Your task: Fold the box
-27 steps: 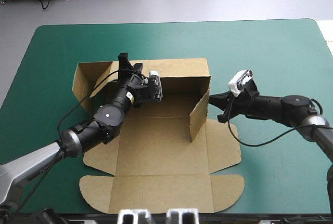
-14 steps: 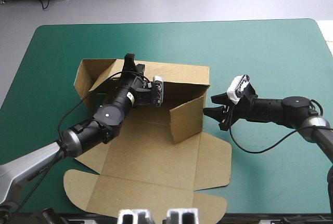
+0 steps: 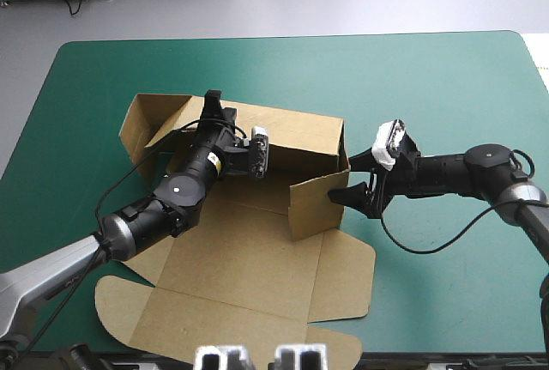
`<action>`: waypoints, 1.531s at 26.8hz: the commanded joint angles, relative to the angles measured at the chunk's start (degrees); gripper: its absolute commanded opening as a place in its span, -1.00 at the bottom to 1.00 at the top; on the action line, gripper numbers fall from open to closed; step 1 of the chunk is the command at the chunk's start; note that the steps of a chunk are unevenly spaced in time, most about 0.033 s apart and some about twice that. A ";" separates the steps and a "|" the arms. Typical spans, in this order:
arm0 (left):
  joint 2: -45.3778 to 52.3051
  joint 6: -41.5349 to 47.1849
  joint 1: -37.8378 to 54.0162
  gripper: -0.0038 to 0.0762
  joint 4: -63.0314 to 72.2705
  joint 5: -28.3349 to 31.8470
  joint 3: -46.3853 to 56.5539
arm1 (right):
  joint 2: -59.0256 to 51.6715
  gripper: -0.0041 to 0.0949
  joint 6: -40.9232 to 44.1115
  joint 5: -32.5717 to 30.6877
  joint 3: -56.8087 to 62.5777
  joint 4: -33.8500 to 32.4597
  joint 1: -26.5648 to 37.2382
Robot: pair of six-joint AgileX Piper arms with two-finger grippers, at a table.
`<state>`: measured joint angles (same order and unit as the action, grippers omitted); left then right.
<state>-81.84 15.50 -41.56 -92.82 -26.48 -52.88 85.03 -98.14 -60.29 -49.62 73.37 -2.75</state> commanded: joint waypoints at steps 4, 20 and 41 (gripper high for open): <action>-0.22 0.18 -1.59 -0.87 0.97 -5.57 -3.25 | -2.06 0.57 1.52 0.19 -1.76 2.25 0.29; -8.47 -4.42 -7.53 -0.87 11.15 -14.91 -18.76 | -2.06 0.56 1.52 7.62 -1.79 7.23 -1.41; -8.47 -3.01 -7.53 -0.87 23.55 -18.59 -23.84 | -2.52 -0.96 7.19 25.16 -3.60 7.18 -14.54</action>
<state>-92.70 11.72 -48.42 -68.86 -50.50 -73.97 84.81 -89.15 -28.29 -51.31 78.65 -16.69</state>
